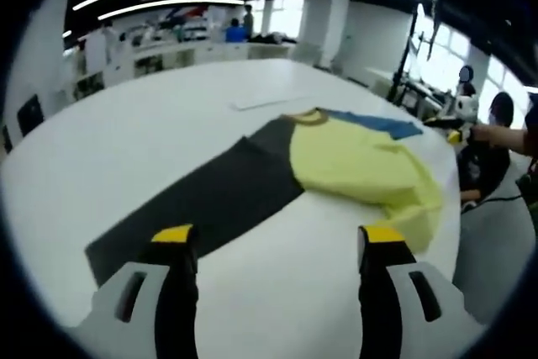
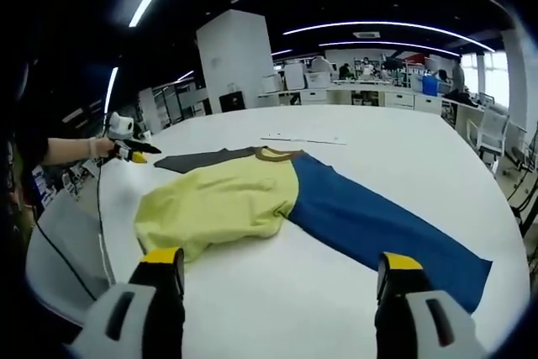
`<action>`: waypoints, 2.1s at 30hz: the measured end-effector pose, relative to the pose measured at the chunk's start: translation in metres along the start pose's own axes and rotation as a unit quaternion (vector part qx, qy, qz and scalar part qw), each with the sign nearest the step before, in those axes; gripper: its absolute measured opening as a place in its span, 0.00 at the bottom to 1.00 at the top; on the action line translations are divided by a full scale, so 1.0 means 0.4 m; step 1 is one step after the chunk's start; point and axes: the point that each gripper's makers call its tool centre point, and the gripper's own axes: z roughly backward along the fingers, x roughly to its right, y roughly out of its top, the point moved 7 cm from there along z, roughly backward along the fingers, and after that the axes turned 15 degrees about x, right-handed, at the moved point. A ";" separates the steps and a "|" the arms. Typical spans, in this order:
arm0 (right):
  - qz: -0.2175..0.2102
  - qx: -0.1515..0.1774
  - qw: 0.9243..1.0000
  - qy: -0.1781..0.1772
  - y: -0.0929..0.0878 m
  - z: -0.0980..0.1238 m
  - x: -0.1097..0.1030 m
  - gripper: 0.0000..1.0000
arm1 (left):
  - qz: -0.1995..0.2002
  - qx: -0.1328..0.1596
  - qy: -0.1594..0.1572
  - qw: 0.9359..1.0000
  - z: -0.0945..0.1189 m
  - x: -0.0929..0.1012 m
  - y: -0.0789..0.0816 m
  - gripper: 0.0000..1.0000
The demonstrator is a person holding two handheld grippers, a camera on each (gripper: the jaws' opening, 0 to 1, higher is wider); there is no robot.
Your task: Fold the garment on the visible template until the final outline fits inside the template.
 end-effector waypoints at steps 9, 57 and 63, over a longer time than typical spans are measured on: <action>-0.006 0.000 1.000 -0.006 -0.014 0.022 -0.006 0.95 | 0.001 0.031 -0.086 0.996 -0.024 0.085 0.000 0.69; -0.065 -0.047 0.994 0.079 -0.104 -0.054 -0.167 0.47 | 0.050 -0.055 -0.169 0.983 -0.139 0.218 -0.161 0.11; -0.092 -0.047 0.990 0.095 -0.123 -0.123 -0.188 0.40 | 0.060 -0.047 -0.163 0.984 -0.132 0.221 -0.166 0.03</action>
